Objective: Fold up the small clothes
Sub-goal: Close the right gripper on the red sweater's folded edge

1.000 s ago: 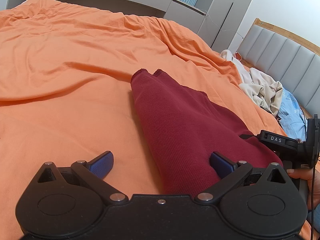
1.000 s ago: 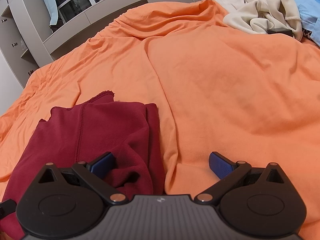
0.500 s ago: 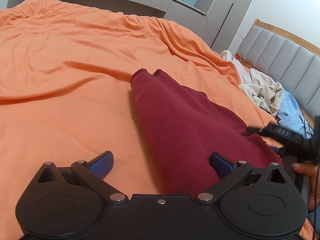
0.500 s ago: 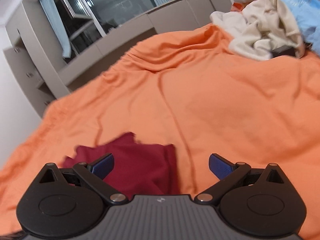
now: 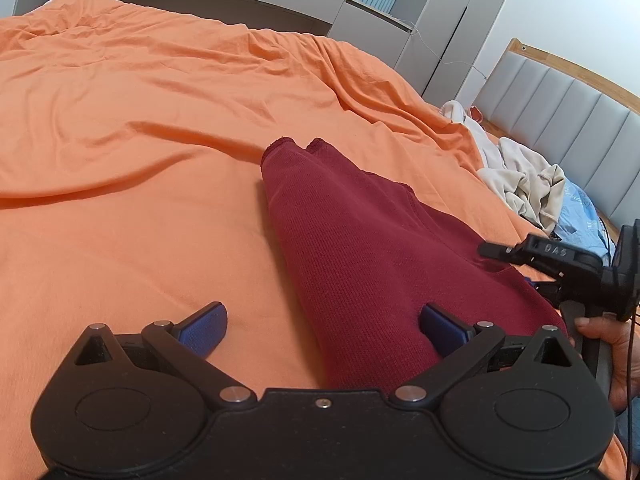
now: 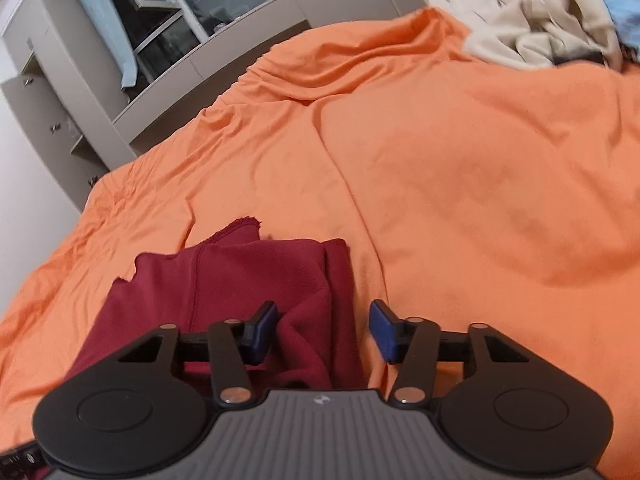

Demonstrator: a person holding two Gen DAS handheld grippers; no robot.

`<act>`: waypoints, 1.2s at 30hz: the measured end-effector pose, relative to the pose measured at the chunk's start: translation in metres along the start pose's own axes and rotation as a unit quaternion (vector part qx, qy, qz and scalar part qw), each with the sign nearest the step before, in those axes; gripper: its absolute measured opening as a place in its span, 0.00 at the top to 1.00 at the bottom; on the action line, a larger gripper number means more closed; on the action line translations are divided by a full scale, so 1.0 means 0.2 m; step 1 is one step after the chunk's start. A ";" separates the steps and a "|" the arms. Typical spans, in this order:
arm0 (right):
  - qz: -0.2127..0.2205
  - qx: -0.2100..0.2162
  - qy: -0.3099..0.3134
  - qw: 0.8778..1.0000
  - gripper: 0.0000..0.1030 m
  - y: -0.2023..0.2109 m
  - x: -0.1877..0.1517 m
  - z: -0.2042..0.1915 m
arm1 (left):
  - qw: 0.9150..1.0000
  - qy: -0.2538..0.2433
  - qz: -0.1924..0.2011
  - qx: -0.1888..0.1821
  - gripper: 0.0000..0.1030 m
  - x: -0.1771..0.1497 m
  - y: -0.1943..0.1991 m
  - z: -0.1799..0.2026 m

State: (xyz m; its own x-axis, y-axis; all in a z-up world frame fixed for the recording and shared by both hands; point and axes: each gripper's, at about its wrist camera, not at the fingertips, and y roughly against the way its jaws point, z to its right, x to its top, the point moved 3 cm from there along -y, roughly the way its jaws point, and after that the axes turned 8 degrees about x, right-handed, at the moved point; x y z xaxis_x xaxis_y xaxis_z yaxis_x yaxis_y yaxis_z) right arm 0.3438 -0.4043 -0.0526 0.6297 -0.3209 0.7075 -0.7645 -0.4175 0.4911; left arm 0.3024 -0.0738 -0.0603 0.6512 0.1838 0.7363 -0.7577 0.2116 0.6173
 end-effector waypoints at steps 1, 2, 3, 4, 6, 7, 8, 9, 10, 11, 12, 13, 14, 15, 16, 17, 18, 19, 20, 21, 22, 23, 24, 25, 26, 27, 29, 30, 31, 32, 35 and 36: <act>0.001 -0.001 0.014 1.000 0.54 0.00 0.00 -0.02 | 1.000 0.000 0.000 0.000 0.00 0.00 0.00 0.00; 0.001 -0.005 0.028 1.000 0.55 0.00 -0.01 -0.05 | 1.000 0.000 0.000 0.000 0.00 0.00 0.00 0.00; 0.002 -0.013 0.045 0.999 0.55 0.00 -0.02 -0.07 | 1.000 0.000 0.000 0.000 0.00 0.00 0.00 0.00; 0.003 -0.017 0.060 0.998 0.57 0.00 -0.03 -0.10 | 1.000 0.000 0.000 0.000 0.00 0.00 0.00 0.00; 0.005 -0.022 0.076 0.997 0.58 0.00 -0.03 -0.13 | 1.000 0.000 0.000 0.000 0.00 0.00 0.00 0.00; 0.005 -0.022 0.077 0.997 0.58 0.00 -0.03 -0.13 | 1.000 0.000 0.000 0.000 0.00 0.00 0.00 0.00; 0.005 -0.019 0.073 0.997 0.58 0.01 -0.03 -0.12 | 1.000 0.000 0.000 0.000 0.00 0.00 0.00 0.00; 0.003 -0.016 0.066 0.998 0.57 0.01 -0.03 -0.11 | 1.000 0.000 0.000 0.000 0.00 0.00 0.00 0.00; 0.002 -0.014 0.057 0.998 0.54 0.00 -0.03 -0.10 | 1.000 0.000 0.000 0.000 0.00 0.00 0.00 0.00; -0.001 -0.011 0.050 0.999 0.53 0.00 -0.03 -0.08 | 1.000 0.000 0.000 0.000 0.00 0.00 0.00 0.00; -0.005 -0.007 0.040 0.999 0.52 -0.01 -0.03 -0.07 | 1.000 0.000 0.000 0.000 0.00 0.00 0.00 0.00; -0.007 -0.005 0.031 0.999 0.51 -0.01 -0.03 -0.05 | 1.000 0.000 0.000 0.000 0.00 0.00 0.00 0.00; -0.009 -0.002 0.023 1.000 0.51 -0.02 -0.03 -0.04 | 1.000 0.000 0.000 0.000 0.00 0.00 0.00 0.00; -0.009 0.001 0.017 1.000 0.51 -0.02 -0.03 -0.03 | 1.000 0.000 0.000 0.000 0.00 0.00 0.00 0.00; -0.010 0.003 0.013 1.000 0.51 -0.02 -0.03 -0.02 | 1.000 0.000 0.001 0.000 0.00 0.00 0.00 0.00; -0.009 0.002 0.013 1.000 0.51 -0.02 -0.03 -0.02 | 1.000 0.000 0.000 0.000 0.00 0.00 0.00 0.00; -0.009 0.001 0.016 1.000 0.51 -0.02 -0.03 -0.02 | 1.000 0.000 0.001 0.000 0.00 0.00 0.00 0.00; -0.009 -0.001 0.019 1.000 0.51 -0.02 -0.03 -0.02 | 1.000 0.000 0.001 0.000 0.00 0.00 0.00 0.00; -0.009 -0.003 0.021 1.000 0.51 -0.02 -0.03 -0.03 | 1.000 0.000 0.001 0.000 0.00 0.00 0.00 0.00; -0.009 -0.004 0.022 1.000 0.51 -0.02 -0.03 -0.03 | 1.000 0.000 0.001 0.000 0.00 0.00 0.00 0.00; -0.009 -0.004 0.023 1.000 0.51 -0.02 -0.03 -0.03 | 1.000 0.000 0.001 0.000 0.00 0.00 0.00 0.00; -0.009 -0.004 0.023 1.000 0.52 -0.02 -0.03 -0.03 | 1.000 0.000 0.001 0.000 0.00 0.00 0.00 0.00; -0.008 -0.004 0.024 1.000 0.52 -0.02 -0.03 -0.03 | 1.000 0.001 0.001 0.000 0.00 0.00 0.00 0.00; -0.008 -0.005 0.025 1.000 0.52 -0.02 -0.03 -0.03 | 1.000 0.000 0.001 0.000 0.00 0.00 0.00 0.00; -0.008 -0.005 0.025 1.000 0.52 -0.02 -0.03 -0.03 | 1.000 0.000 0.001 0.000 0.00 0.00 0.00 0.00; -0.008 -0.005 0.025 1.000 0.52 -0.02 -0.03 -0.03 | 1.000 0.000 0.001 0.000 0.00 0.00 0.00 0.00; -0.008 -0.005 0.025 1.000 0.52 -0.02 -0.03 -0.03 | 1.000 0.001 0.001 0.000 0.00 0.00 0.00 0.00; -0.008 -0.005 0.024 1.000 0.52 -0.02 -0.03 -0.03 | 1.000 0.001 0.001 0.000 0.00 0.00 0.00 0.00; -0.009 -0.005 0.024 1.000 0.51 -0.02 -0.03 -0.03 | 1.000 0.001 0.001 0.000 0.00 0.00 0.00 0.00; -0.009 -0.005 0.025 1.000 0.51 -0.02 -0.03 -0.03 | 1.000 0.001 0.001 -0.001 0.00 0.00 0.00 0.00; -0.008 -0.006 0.025 1.000 0.51 -0.02 -0.03 -0.03 | 1.000 0.001 0.001 0.000 0.00 0.00 0.00 0.00; -0.008 -0.006 0.025 1.000 0.51 -0.02 -0.03 -0.03 | 1.000 0.001 0.001 0.000 0.00 0.00 0.00 0.00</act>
State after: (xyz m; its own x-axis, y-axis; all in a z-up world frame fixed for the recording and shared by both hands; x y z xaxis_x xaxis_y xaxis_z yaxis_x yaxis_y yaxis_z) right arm 0.3418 -0.3953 -0.0559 0.6349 -0.2700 0.7238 -0.7556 -0.4124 0.5089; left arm 0.3023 -0.0738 -0.0611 0.6491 0.1867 0.7374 -0.7596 0.2108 0.6153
